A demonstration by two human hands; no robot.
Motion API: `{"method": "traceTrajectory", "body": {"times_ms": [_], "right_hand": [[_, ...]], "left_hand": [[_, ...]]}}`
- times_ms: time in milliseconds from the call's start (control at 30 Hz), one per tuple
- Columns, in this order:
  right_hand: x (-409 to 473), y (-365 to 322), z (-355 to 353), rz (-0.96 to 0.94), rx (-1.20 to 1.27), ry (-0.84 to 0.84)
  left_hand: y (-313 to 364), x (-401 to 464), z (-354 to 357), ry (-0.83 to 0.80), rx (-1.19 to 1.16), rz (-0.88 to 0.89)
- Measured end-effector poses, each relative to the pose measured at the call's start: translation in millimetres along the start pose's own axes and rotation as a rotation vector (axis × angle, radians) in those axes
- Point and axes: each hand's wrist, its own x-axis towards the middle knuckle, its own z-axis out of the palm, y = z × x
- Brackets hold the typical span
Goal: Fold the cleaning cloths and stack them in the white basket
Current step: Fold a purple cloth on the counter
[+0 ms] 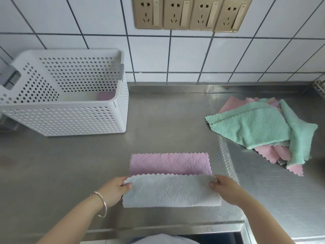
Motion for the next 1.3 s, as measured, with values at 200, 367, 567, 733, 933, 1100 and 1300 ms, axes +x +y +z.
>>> {"method": "traceTrajectory", "body": {"times_ms": [200,367,567,733,933,1100,1300], "right_hand": [[25,-23,-10,0.004,-0.135,0.165],[45,-33,-8,0.028,-0.148,0.227],[56,-31,-1,0.073,-0.118,0.303],[61,-31,4,0.088,-0.125,0.356],[59,-26,14,0.171,0.062,0.494],[53,-24,18,0.198,0.159,0.564],[37,-20,37,0.287,0.098,0.558]], "left_hand": [[18,27,-4,0.254,-0.182,-0.079],[24,54,-5,0.268,-0.135,-0.168],[24,71,-5,0.28,-0.045,-0.229],[31,72,-5,0.32,0.039,-0.233],[27,76,1,0.412,0.087,-0.271],[22,71,10,0.551,0.101,-0.286],[14,53,45,0.683,0.455,0.093]]}}
